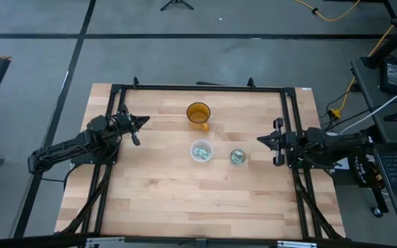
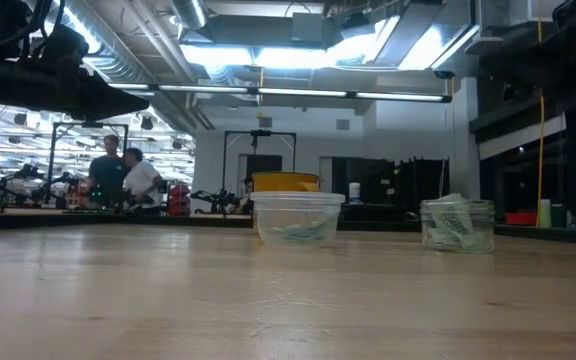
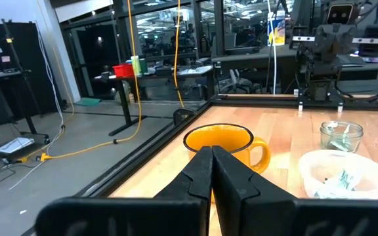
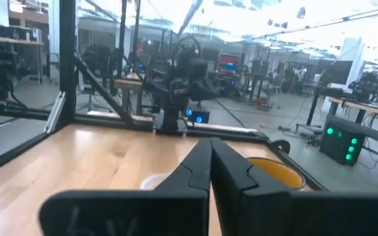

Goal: Pick and place Stevia / Truvia into bins
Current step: Return to Home Position

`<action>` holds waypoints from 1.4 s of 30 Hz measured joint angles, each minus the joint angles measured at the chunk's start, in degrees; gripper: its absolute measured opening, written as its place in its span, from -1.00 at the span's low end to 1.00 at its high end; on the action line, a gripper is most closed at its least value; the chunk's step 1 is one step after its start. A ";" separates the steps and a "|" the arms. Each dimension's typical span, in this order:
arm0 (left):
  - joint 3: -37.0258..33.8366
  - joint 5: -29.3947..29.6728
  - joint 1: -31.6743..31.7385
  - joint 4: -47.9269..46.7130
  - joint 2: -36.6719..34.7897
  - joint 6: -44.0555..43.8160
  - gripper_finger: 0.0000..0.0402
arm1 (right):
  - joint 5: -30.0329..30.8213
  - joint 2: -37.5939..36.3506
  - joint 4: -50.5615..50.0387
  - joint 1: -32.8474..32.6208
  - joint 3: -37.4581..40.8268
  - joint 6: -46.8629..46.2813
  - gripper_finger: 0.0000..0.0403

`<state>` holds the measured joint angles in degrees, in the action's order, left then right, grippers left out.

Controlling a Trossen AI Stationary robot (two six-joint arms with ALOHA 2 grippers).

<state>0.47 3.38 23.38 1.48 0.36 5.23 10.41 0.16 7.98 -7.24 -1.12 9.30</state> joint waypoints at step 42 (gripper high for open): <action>0.00 0.00 0.00 0.00 0.00 0.00 -0.97 | 0.04 -0.11 -4.89 -0.14 0.72 -14.78 -0.93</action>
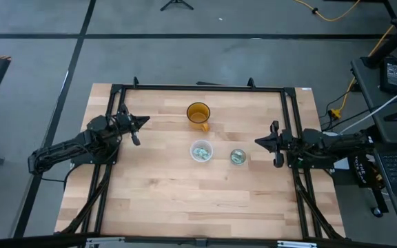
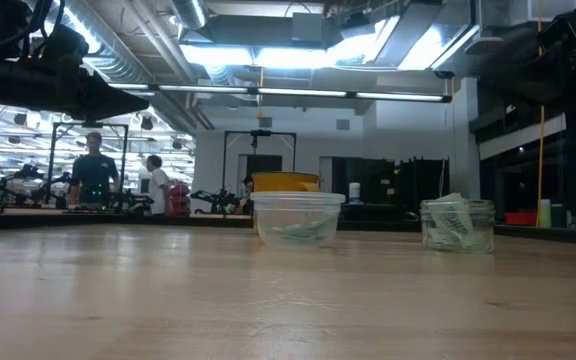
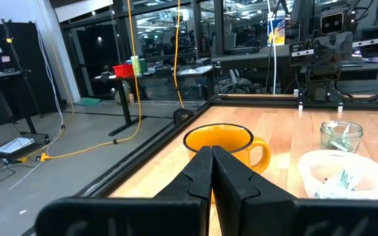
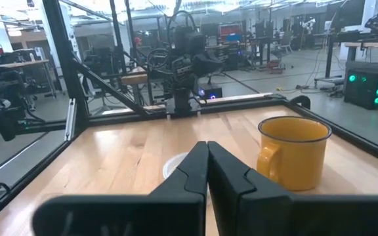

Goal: Pick and place Stevia / Truvia into bins
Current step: Return to Home Position

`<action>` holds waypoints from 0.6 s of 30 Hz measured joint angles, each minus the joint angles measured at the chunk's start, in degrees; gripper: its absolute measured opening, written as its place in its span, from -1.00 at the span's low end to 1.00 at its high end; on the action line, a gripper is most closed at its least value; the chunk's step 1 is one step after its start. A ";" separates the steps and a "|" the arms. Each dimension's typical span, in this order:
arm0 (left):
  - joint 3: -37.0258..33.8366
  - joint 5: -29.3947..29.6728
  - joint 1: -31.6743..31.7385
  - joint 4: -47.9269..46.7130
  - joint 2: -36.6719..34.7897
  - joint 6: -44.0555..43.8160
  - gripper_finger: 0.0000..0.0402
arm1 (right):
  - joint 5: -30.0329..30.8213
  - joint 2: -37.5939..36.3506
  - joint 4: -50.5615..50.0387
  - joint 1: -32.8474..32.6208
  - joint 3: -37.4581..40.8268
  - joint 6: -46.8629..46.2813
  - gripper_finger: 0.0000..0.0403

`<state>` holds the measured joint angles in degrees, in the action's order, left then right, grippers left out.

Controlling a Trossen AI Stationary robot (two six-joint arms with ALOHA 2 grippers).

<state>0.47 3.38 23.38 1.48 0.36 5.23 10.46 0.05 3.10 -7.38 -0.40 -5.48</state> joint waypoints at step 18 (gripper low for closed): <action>0.00 0.00 -0.02 0.00 0.00 0.02 -0.97 | 0.00 0.22 0.08 1.16 0.00 -0.07 -0.93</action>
